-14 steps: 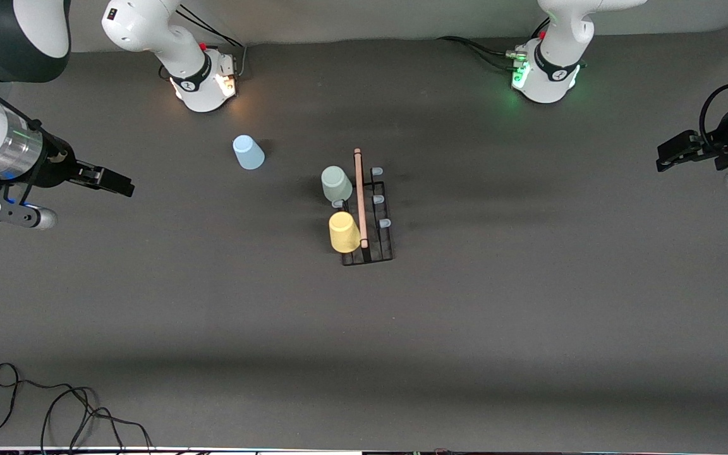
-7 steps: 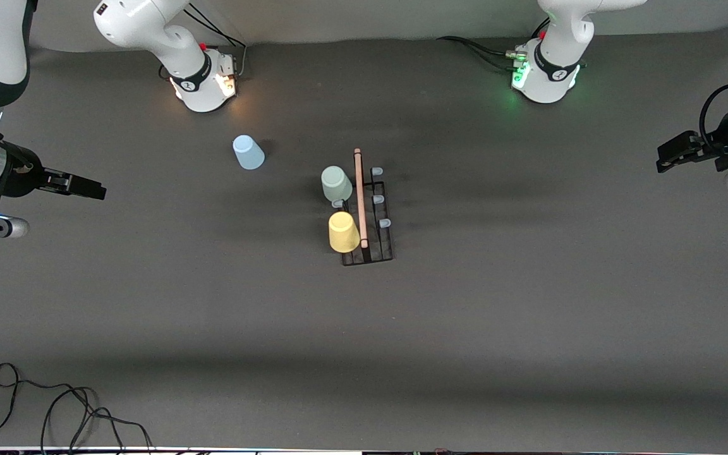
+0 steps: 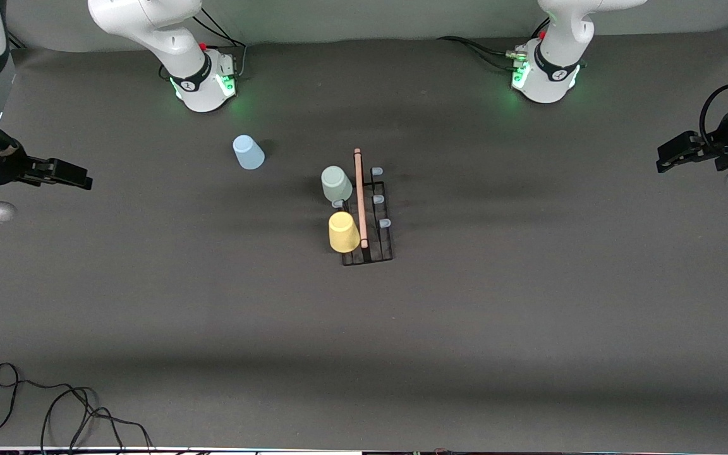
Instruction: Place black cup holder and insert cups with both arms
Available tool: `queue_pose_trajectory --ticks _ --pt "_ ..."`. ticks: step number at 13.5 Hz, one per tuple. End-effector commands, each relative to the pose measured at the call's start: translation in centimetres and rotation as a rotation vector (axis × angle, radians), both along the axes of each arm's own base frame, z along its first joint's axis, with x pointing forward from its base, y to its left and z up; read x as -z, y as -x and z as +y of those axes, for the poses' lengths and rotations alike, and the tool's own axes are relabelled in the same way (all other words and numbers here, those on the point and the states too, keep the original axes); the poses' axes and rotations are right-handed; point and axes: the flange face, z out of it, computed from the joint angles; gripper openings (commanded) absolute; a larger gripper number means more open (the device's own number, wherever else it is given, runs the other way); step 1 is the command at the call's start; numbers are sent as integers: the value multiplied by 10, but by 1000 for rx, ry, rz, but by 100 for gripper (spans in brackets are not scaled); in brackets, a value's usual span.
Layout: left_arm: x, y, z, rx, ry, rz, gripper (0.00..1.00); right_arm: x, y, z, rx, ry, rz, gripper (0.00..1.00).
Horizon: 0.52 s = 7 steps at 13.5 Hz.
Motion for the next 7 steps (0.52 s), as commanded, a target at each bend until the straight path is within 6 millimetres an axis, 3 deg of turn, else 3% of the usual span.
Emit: queue_pose_trajectory --ticks 1,4,7 --pt "-5 3 1 -19 -3 -3 100 -1 19 -7 -40 3 -35 100" --pt "-5 2 2 -20 -3 -6 100 5 16 11 -79 32 -28 100" --pt "-5 2 2 -20 -3 -9 100 3 16 9 -76 32 -34 100"
